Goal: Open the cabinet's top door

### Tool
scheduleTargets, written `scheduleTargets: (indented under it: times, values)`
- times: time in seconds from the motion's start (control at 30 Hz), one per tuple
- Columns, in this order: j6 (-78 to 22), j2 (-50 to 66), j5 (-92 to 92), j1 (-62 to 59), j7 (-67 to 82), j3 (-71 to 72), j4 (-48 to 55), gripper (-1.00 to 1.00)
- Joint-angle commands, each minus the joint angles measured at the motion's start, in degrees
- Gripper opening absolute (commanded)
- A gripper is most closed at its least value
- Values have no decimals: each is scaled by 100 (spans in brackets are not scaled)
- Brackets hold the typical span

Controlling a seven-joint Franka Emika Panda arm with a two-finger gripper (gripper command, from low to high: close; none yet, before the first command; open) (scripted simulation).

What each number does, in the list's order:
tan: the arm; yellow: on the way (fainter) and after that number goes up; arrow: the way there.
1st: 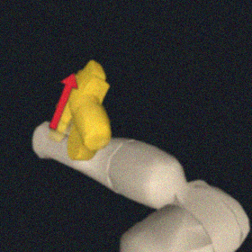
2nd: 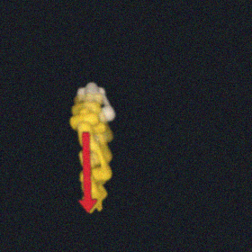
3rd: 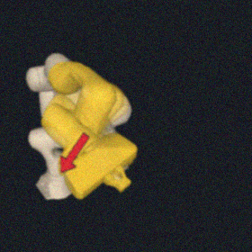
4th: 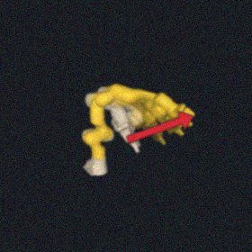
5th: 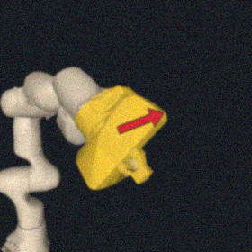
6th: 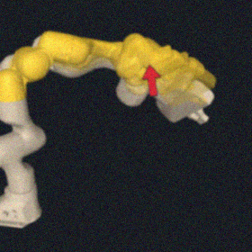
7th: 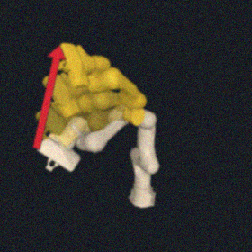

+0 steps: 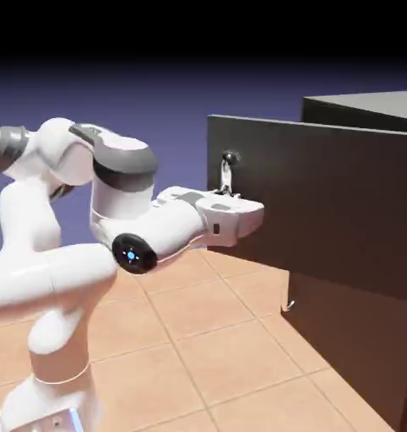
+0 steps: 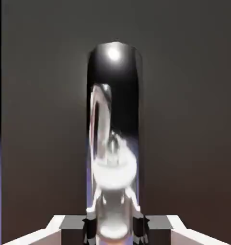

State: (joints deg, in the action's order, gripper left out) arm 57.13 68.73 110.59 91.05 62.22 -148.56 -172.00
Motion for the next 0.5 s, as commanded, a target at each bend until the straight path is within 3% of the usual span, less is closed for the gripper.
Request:
scheduleTargets:
  times: [0.0, 0.2, 0.47]
  values:
    - [-195, -194, -247, -174, 177, -64, 91, -100]
    - [-1030, -1426, -1714, -1029, 1281, -251, 782, -100]
    - [-1389, -3088, -3413, -1653, 2478, -220, 1914, -100]
